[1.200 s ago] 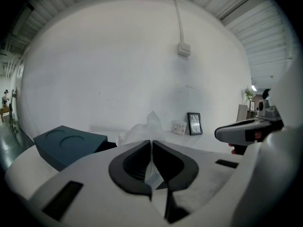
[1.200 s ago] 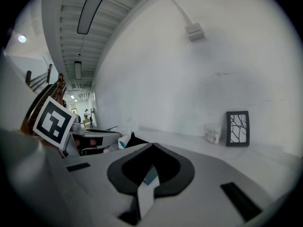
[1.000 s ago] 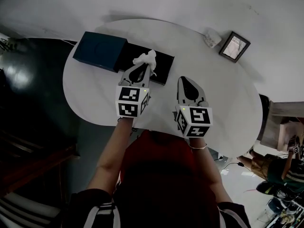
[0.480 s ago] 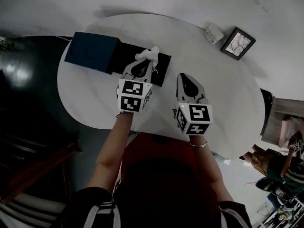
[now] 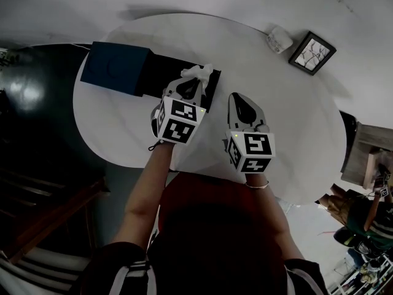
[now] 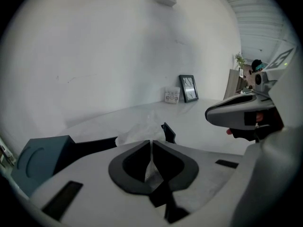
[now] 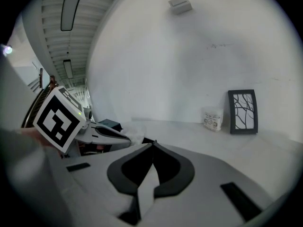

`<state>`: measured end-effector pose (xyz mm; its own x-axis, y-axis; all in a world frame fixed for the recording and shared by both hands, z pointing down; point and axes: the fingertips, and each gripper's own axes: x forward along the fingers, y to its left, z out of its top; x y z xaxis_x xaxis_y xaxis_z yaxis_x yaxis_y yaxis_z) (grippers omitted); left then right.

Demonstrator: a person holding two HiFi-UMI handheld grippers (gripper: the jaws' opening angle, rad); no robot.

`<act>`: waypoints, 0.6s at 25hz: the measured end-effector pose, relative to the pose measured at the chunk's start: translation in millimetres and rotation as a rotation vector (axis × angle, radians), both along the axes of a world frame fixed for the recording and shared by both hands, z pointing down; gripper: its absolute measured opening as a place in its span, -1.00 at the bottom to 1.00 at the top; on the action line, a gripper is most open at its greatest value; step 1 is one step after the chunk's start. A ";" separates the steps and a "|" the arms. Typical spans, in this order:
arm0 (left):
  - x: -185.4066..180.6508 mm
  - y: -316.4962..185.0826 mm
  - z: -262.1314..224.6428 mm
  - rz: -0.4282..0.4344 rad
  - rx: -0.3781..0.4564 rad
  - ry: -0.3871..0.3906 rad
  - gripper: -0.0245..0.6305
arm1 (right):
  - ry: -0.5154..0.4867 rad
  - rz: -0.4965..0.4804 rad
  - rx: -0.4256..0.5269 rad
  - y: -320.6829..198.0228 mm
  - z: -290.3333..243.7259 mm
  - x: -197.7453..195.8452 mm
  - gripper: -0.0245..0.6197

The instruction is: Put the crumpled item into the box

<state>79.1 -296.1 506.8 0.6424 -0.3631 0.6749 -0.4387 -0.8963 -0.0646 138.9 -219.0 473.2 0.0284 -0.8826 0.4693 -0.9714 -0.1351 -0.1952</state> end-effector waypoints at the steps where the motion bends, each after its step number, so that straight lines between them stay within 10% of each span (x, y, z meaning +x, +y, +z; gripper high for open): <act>1: 0.6 0.4 1.4 0.006 -0.002 -0.016 -0.82 | -0.002 -0.002 -0.002 -0.4 0.8 -0.1 -0.88; 15: 4.9 5.2 19.1 0.062 -0.027 -0.171 -0.82 | -0.015 0.007 -0.013 0.9 5.3 4.2 -0.88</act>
